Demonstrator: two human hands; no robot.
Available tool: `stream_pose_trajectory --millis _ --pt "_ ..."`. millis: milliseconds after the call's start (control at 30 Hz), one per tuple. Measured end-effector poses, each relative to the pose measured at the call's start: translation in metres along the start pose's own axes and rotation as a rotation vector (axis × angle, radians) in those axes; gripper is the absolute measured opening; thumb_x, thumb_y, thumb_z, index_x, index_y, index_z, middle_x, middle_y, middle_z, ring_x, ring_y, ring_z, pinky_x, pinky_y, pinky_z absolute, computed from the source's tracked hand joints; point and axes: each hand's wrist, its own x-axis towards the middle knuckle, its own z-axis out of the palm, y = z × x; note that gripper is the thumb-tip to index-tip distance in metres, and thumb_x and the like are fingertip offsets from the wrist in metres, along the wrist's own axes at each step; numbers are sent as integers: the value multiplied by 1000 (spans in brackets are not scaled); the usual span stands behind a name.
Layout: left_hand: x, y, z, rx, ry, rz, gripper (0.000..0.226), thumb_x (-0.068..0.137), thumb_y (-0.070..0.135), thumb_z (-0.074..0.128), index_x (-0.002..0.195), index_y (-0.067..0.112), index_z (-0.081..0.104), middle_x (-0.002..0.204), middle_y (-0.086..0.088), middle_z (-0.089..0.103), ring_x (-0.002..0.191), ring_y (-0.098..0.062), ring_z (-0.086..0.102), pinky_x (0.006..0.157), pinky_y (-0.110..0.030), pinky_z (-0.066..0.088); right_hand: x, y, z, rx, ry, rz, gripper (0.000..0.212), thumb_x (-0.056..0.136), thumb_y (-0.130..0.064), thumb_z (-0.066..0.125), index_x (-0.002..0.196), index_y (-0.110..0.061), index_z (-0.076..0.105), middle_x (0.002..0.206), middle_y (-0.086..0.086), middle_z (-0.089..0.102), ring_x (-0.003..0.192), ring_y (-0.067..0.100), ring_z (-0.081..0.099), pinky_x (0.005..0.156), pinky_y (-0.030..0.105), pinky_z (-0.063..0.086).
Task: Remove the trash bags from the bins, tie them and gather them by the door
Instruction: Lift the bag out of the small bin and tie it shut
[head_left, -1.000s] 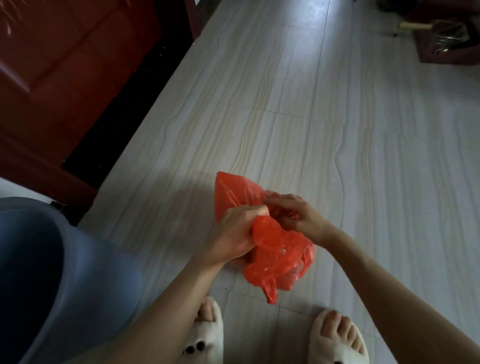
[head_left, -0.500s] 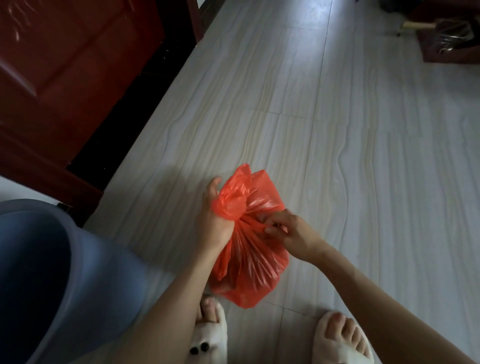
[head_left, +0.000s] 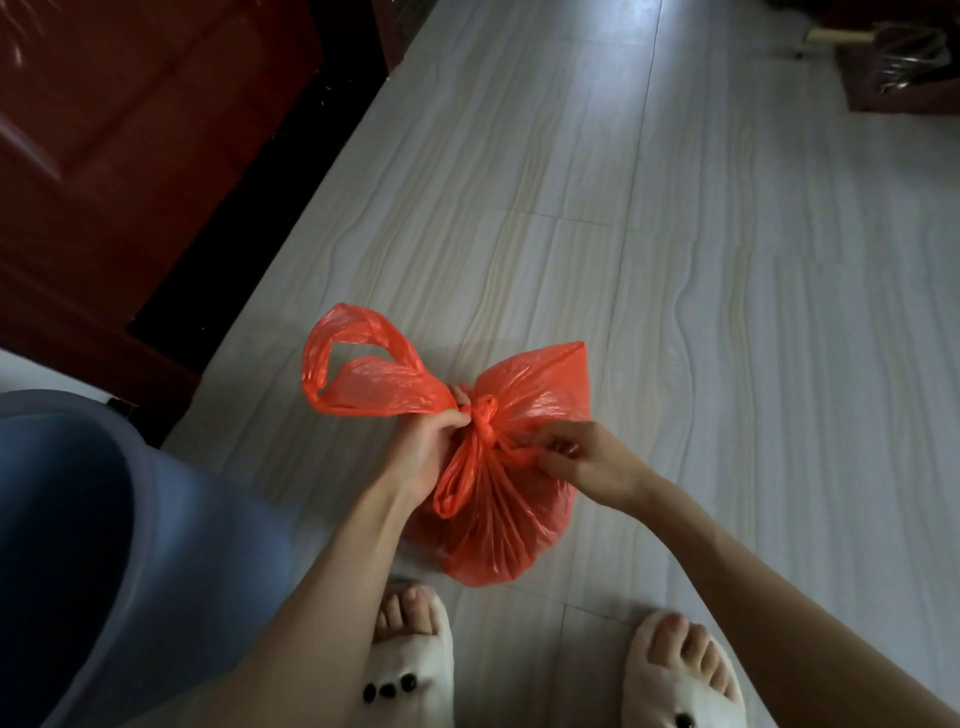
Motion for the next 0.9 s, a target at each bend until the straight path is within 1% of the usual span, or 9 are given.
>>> stream_pose_trajectory --millis 67,167,300,433,467,533,633,733,900 --pt "2 -3 1 38 -22 8 37 81 -18 30 65 12 46 52 7 57 52 -5 58 58 -14 50 2 -5 0 123 107 16 23 81 3 57 99 -11 62 78 -6 54 62 -4 51 63 7 40" --pt "3 -6 3 71 -28 35 37 83 -15 37 64 14 51 54 9 56 54 -3 55 65 -15 44 9 -17 1 298 143 51 34 86 -1 55 119 -8 54 87 -2 53 73 8 52 69 14 42" --pt "6 -11 0 122 -47 49 43 85 -11 45 58 19 58 54 10 59 54 -2 58 61 -14 51 16 -27 3 85 56 -22 37 89 -6 53 127 -6 53 102 1 53 95 13 50 76 10 38" --pt "2 -13 1 169 -8 57 31 86 -5 52 68 20 58 57 11 63 61 -5 61 67 -16 53 18 -28 5 113 60 -12 18 88 -4 54 102 -1 64 86 10 58 82 25 55 71 20 43" --pt "2 -13 1 200 16 74 30 85 -4 55 68 21 60 59 10 64 64 -7 61 72 -20 53 19 -27 6 115 66 12 10 88 -5 54 86 -3 64 76 7 57 72 20 53 65 18 42" --pt "3 -13 3 294 122 151 25 84 3 61 66 20 63 62 7 65 67 -13 60 77 -31 50 20 -25 11 58 93 24 21 87 -7 53 66 -11 49 61 -1 46 57 10 41 55 14 36" --pt "8 -12 13 515 344 251 30 91 25 54 63 17 64 68 -1 66 71 -20 63 78 -34 49 20 -23 16 -47 143 -5 21 85 -18 46 66 -7 44 65 5 46 60 15 41 58 24 35" --pt "15 -12 18 689 500 212 45 95 33 39 87 -1 67 96 -23 70 95 -36 64 91 -44 49 14 -22 18 -161 189 -89 30 76 -34 34 66 -6 42 72 6 47 64 20 45 63 39 38" --pt "15 -6 11 1172 544 29 48 99 30 26 114 -4 58 123 -26 58 119 -40 51 105 -44 32 -1 -17 20 -383 181 -237 37 73 -39 28 63 -8 46 67 3 47 58 20 45 52 33 36"
